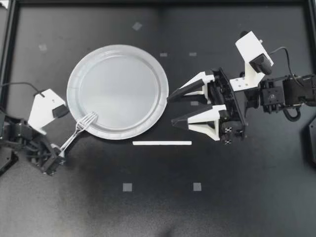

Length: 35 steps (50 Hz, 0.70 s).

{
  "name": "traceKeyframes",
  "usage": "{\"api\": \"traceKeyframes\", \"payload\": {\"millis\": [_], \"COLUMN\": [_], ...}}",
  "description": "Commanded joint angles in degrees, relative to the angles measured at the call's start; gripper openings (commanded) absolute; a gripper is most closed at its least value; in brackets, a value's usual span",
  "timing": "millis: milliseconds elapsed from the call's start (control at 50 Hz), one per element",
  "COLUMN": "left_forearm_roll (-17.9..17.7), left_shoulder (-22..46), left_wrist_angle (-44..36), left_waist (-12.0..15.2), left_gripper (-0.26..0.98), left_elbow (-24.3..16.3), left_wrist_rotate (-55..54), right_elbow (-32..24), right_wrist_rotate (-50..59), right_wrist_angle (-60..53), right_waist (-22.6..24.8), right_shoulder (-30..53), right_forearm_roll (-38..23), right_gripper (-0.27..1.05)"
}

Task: Pick up the fork and place it on the plate.

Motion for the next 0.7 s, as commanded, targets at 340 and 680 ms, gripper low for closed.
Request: {"api": "traceKeyframes", "payload": {"millis": [340, 680], "left_forearm_roll": [24.61, 34.1], "left_shoulder": [-13.71, -13.01], "left_wrist_angle": [-3.87, -36.56], "left_waist": [0.09, 3.52], "left_gripper": [0.57, 0.57], "left_elbow": [-14.5, -10.11], "left_wrist_rotate": [11.25, 12.39], "right_elbow": [-1.14, -1.14], "right_wrist_rotate": [-4.22, -18.9], "right_wrist_angle": [-3.87, -0.79], "right_waist": [-0.35, 0.0], "right_shoulder": [-1.05, -3.69], "right_forearm_roll": [-2.02, -1.23], "right_gripper": [0.78, 0.78]}}
